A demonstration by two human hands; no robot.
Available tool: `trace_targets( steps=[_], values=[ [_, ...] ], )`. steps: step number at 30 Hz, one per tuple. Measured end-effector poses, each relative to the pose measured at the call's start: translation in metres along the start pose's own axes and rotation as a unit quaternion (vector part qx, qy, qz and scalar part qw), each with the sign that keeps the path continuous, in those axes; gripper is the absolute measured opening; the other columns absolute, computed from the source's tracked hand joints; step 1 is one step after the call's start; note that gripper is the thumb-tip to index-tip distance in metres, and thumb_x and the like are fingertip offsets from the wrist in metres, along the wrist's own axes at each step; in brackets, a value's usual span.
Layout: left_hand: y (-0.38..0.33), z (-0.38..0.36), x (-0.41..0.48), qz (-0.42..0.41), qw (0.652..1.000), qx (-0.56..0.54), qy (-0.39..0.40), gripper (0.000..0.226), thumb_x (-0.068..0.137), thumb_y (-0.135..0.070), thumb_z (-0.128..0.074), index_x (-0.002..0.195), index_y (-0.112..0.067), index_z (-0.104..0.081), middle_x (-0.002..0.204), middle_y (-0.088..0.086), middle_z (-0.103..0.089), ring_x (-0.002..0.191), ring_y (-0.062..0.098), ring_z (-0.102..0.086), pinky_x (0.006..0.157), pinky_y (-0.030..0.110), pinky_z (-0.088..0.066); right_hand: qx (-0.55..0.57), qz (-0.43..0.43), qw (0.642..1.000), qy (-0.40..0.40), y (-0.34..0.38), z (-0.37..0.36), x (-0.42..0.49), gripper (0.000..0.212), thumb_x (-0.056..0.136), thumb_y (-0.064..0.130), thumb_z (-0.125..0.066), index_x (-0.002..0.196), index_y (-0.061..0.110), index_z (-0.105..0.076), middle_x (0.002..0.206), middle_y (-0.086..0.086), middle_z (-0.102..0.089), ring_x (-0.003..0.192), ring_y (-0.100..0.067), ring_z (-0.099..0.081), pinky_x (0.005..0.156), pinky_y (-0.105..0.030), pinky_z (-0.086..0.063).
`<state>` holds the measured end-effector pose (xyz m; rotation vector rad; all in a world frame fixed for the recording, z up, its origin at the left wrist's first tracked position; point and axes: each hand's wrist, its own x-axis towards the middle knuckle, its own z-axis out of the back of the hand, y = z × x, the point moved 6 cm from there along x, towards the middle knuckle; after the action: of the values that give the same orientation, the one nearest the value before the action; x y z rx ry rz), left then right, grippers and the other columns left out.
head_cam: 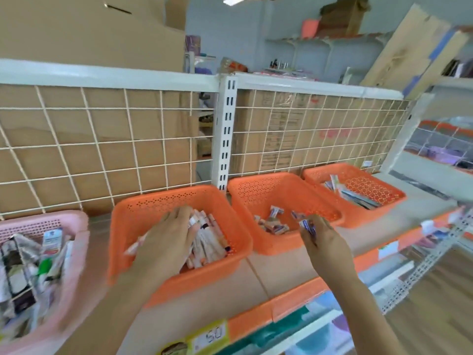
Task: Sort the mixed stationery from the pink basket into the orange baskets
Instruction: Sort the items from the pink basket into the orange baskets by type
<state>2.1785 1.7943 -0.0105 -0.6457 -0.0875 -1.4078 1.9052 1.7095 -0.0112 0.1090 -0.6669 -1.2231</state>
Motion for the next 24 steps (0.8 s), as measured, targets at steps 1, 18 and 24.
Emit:
trace_targets(
  steps=[1,18,24],
  values=[
    [-0.011,-0.009,0.007,-0.001,1.000,0.000,0.004,0.021,0.097,-0.026,-0.042,0.113,-0.014,-0.048,0.111,0.004,-0.054,0.102,0.025,-0.050,0.080,0.034,-0.037,0.005,0.003,1.000,0.003,-0.009,0.001,0.007,0.019,0.094,0.019,-0.051,0.107,0.005,-0.054,0.099,-0.013,-0.057,0.080,-0.040,-0.058,0.058,-0.035,-0.030],
    [-0.134,-0.143,0.093,0.025,0.987,-0.060,0.149,0.035,0.094,-0.016,-0.053,0.128,-0.019,-0.050,0.134,-0.002,-0.051,0.115,0.012,-0.053,0.094,0.023,-0.042,0.019,0.070,0.984,0.166,-0.068,-0.055,0.103,0.037,0.091,0.001,-0.047,0.126,0.015,-0.052,0.122,-0.008,-0.057,0.103,-0.027,-0.059,0.077,-0.031,-0.045],
    [-0.131,-0.117,0.086,0.017,0.998,-0.019,0.050,0.037,0.095,-0.021,-0.050,0.132,-0.023,-0.048,0.136,-0.007,-0.048,0.120,0.009,-0.048,0.100,0.024,-0.036,-0.006,0.053,0.992,0.113,-0.094,-0.034,0.101,0.046,0.088,0.001,-0.047,0.131,0.018,-0.051,0.129,-0.004,-0.055,0.110,-0.027,-0.058,0.089,-0.036,-0.046]
  ],
)
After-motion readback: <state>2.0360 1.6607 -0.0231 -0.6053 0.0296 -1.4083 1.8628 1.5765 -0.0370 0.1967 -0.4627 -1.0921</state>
